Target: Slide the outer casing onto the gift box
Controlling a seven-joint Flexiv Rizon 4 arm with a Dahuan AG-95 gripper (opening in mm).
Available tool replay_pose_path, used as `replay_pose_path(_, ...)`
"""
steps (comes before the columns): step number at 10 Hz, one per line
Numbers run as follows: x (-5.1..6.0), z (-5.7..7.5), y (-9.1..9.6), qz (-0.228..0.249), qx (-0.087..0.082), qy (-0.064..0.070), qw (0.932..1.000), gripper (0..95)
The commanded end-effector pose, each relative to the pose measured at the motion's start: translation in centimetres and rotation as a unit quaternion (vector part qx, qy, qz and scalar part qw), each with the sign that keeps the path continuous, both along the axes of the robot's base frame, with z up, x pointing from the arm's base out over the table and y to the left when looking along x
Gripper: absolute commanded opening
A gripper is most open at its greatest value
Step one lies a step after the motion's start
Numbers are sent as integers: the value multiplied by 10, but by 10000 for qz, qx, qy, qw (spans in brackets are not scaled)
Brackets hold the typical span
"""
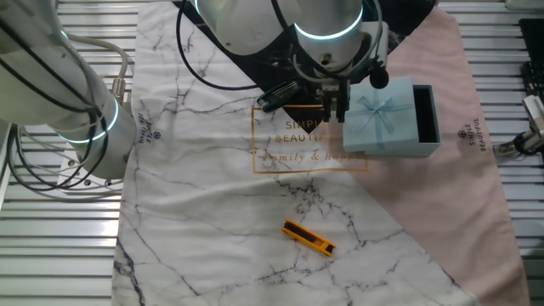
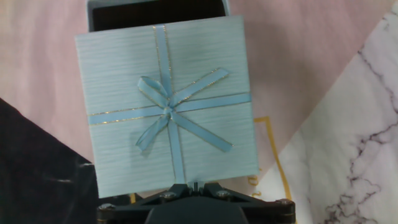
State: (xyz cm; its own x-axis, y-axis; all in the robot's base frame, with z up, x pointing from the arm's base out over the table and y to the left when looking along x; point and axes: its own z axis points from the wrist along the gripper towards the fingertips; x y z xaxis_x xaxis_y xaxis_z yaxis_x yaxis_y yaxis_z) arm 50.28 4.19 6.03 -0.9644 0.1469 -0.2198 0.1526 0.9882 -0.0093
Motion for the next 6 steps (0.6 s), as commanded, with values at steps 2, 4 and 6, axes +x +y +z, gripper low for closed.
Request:
replay_pose_path(2,-1,4,0,12,4,16,10000,0)
replay_pose_path(4,-1,4,0,-2,13,29,10000,0)
replay_pose_path(6,-1,4,0,-33,28,36,10000,0)
